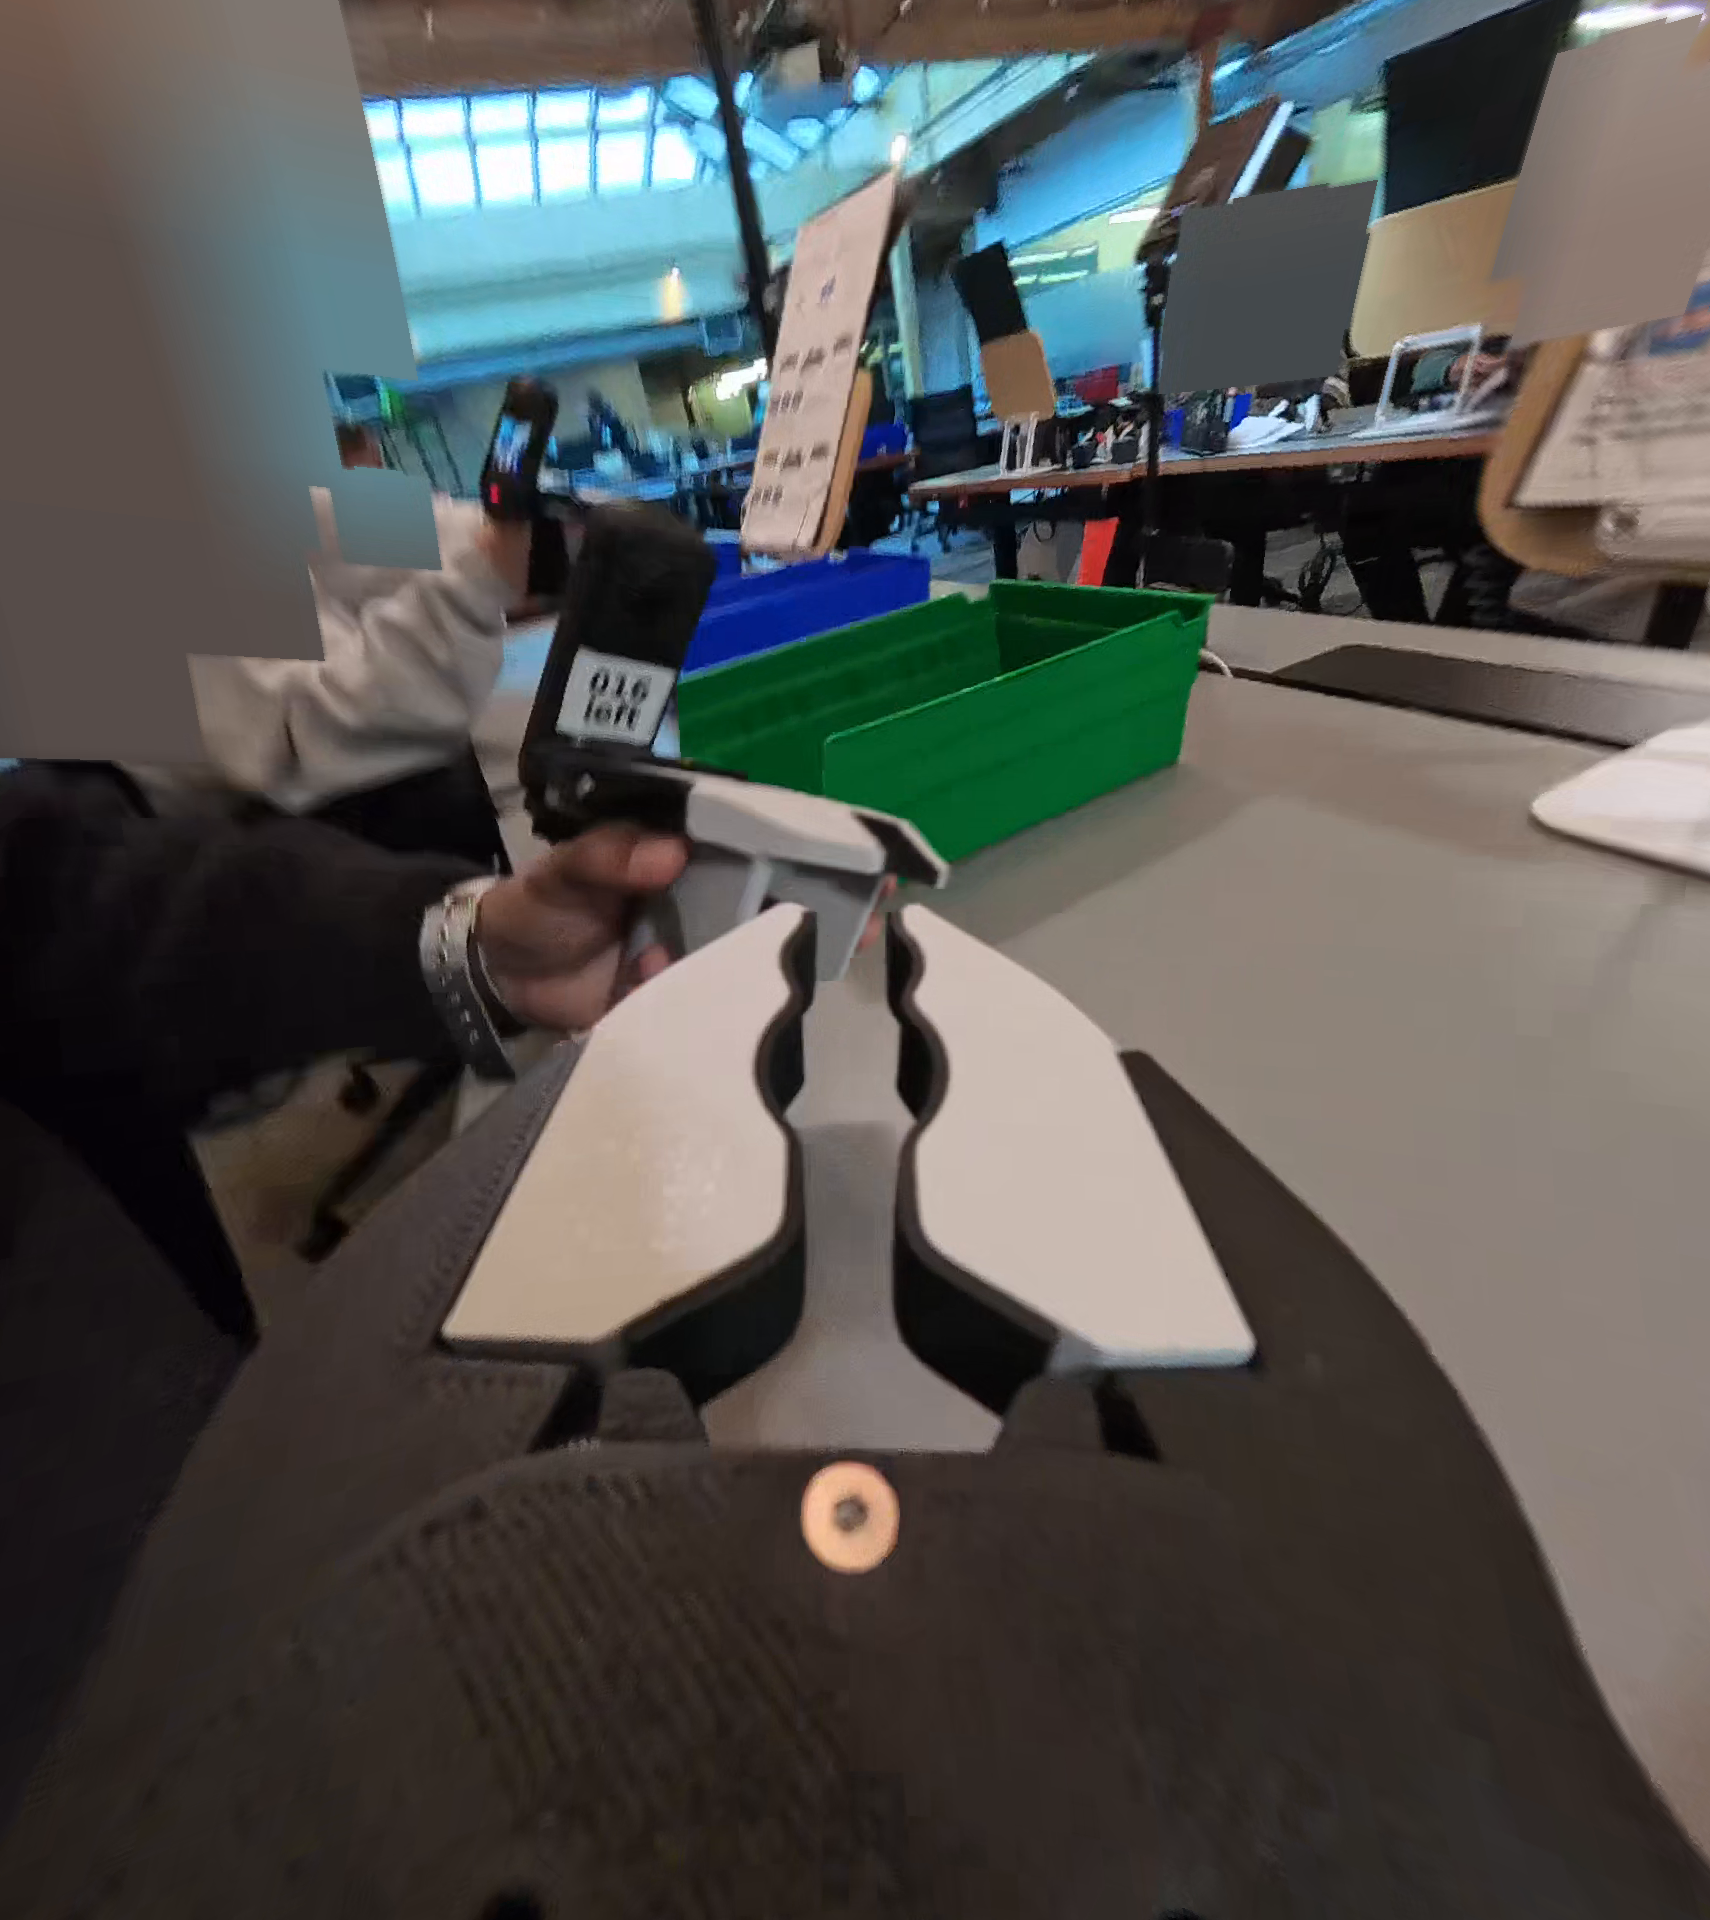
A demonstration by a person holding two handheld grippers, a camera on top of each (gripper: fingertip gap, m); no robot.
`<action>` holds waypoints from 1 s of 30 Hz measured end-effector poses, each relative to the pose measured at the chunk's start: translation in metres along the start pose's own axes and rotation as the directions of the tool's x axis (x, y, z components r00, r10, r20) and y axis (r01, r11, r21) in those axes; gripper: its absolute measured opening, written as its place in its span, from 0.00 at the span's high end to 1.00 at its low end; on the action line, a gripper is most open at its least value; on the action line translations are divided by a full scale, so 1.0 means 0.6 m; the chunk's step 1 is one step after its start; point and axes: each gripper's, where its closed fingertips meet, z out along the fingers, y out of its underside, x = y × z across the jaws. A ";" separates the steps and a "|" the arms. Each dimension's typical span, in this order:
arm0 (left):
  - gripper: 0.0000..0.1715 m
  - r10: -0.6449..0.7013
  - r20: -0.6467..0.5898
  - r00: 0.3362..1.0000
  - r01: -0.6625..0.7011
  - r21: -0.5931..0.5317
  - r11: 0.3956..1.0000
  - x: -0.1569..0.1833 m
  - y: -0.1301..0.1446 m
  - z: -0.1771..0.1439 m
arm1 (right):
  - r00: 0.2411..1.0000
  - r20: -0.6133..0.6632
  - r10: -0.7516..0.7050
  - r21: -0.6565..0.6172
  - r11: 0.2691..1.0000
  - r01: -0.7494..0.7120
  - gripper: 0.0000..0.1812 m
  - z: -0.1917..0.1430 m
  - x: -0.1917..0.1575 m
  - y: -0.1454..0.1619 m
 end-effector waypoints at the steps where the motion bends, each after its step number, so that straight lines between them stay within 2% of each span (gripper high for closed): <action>1: 0.86 -0.002 0.011 1.000 0.002 -0.001 1.000 -0.006 0.001 -0.001 | 0.997 0.008 -0.075 -0.019 0.997 0.075 0.95 0.006 -0.011 0.004; 3: 0.95 0.004 0.064 0.998 -0.005 0.010 1.000 -0.022 0.000 -0.003 | 0.977 0.041 -0.209 0.012 0.978 0.209 0.94 0.008 -0.033 0.004; 4: 0.98 0.016 0.078 0.997 -0.018 0.025 1.000 -0.026 -0.002 -0.004 | 0.971 0.007 -0.239 0.067 0.969 0.238 0.94 0.006 -0.034 -0.004; 6: 0.99 0.036 0.103 0.994 -0.040 0.038 0.998 -0.030 -0.004 -0.005 | 0.960 -0.161 -0.229 0.213 0.942 0.261 0.89 -0.011 -0.012 -0.027; 8: 0.98 0.052 0.106 0.993 -0.055 0.024 0.998 -0.028 -0.001 -0.004 | 0.954 -0.153 -0.256 0.180 0.943 0.282 0.84 -0.011 -0.007 -0.017; 10: 0.95 0.060 0.104 0.993 -0.062 0.020 0.998 -0.025 0.000 -0.003 | 0.970 -0.174 -0.170 0.182 0.963 0.201 0.90 -0.013 0.013 -0.019; 13: 0.88 0.043 0.085 0.995 -0.045 0.018 0.999 -0.020 0.003 0.000 | 0.991 -0.130 -0.023 0.187 0.981 0.047 0.85 -0.013 0.032 -0.015; 15: 0.83 0.027 0.095 0.995 -0.029 0.017 0.999 -0.021 0.005 0.003 | 0.979 -0.193 0.060 0.141 0.989 -0.033 0.87 -0.013 0.065 0.000; 17: 0.77 0.022 0.161 0.987 -0.029 0.043 0.999 -0.033 -0.001 0.001 | 0.969 -0.220 0.116 0.105 0.990 -0.094 0.86 -0.014 0.085 0.013; 19: 0.75 0.040 0.226 0.973 -0.065 0.103 0.993 -0.040 -0.016 -0.007 | 0.959 -0.207 0.195 0.132 0.977 -0.170 0.86 -0.015 0.092 0.011; 22: 0.74 0.091 0.265 0.960 -0.126 0.121 0.985 -0.039 -0.027 -0.014 | 0.949 -0.131 0.288 0.199 0.945 -0.259 0.90 -0.020 0.090 -0.003; 24: 0.75 0.124 0.247 0.961 -0.157 0.116 0.981 -0.029 -0.028 -0.013 | 0.952 -0.067 0.299 0.245 0.930 -0.275 1.00 -0.026 0.085 -0.016; 27: 0.76 0.138 0.211 0.968 -0.161 0.095 0.982 -0.017 -0.019 -0.005 | 0.943 -0.005 0.332 0.264 0.910 -0.319 1.00 -0.035 0.082 -0.026; 28: 0.72 0.129 0.211 0.969 -0.152 0.097 0.984 -0.017 -0.017 -0.003 | 0.943 0.020 0.334 0.255 0.910 -0.327 1.00 -0.036 0.078 -0.029; 30: 0.56 0.093 0.166 0.982 -0.109 0.089 0.990 -0.008 -0.009 0.006 | 0.944 -0.020 0.330 0.263 0.912 -0.314 1.00 -0.042 0.087 -0.033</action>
